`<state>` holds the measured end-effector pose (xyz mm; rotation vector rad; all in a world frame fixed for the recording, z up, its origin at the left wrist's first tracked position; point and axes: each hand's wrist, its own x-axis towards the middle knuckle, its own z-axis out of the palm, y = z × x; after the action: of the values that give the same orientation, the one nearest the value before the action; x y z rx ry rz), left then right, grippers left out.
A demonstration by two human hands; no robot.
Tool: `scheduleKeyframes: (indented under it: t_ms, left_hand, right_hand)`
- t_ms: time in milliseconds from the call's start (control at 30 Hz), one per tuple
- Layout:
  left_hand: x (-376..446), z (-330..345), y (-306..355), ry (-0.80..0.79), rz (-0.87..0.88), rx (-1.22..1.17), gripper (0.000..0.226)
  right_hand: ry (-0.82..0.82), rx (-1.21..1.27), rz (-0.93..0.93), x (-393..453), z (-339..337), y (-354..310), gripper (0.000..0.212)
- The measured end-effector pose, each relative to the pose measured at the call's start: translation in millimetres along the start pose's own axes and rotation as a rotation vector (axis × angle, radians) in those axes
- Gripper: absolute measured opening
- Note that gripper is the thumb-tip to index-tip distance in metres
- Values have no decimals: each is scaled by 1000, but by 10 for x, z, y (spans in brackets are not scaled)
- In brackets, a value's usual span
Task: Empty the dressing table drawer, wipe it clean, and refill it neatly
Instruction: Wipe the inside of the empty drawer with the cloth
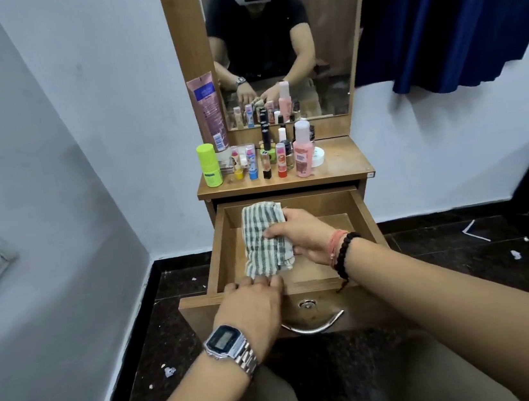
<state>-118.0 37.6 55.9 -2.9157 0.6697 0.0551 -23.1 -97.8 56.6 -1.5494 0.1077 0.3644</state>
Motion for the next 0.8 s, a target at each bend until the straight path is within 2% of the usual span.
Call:
scheduleKeyframes:
  t_ms: [100, 167, 300, 367, 433, 500, 567, 667, 800]
  left_hand:
    - [-10, 38, -37, 26, 5, -61, 26]
    - [23, 55, -54, 70, -10, -242, 29]
    - [100, -118, -53, 175, -74, -905, 60]
    - [55, -222, 9, 150, -31, -1228, 55]
    - [-19, -288, 139, 69, 6, -1621, 41]
    - [-63, -314, 250, 71, 43, -1852, 37]
    - [-80, -316, 321, 98, 60, -1915, 37]
    - [-101, -271, 429, 37, -49, -1959, 37]
    - [-52, -230, 551, 16, -43, -1937, 36]
  right_hand:
    - [55, -76, -103, -244, -236, -26, 25]
    - [50, -101, -158, -441, -360, -62, 28]
    - [-89, -63, -276, -838, -490, -145, 37]
    - [-110, 8, -315, -1010, -503, -178, 36]
    - [-59, 22, -360, -1170, -509, -206, 32]
    - [-33, 51, -408, -1301, -531, -197, 25]
    - [-33, 103, -335, -1409, -557, -157, 20]
    - [-141, 75, -56, -1522, -623, 2, 31]
    - [-114, 87, -64, -1556, -747, 122, 36]
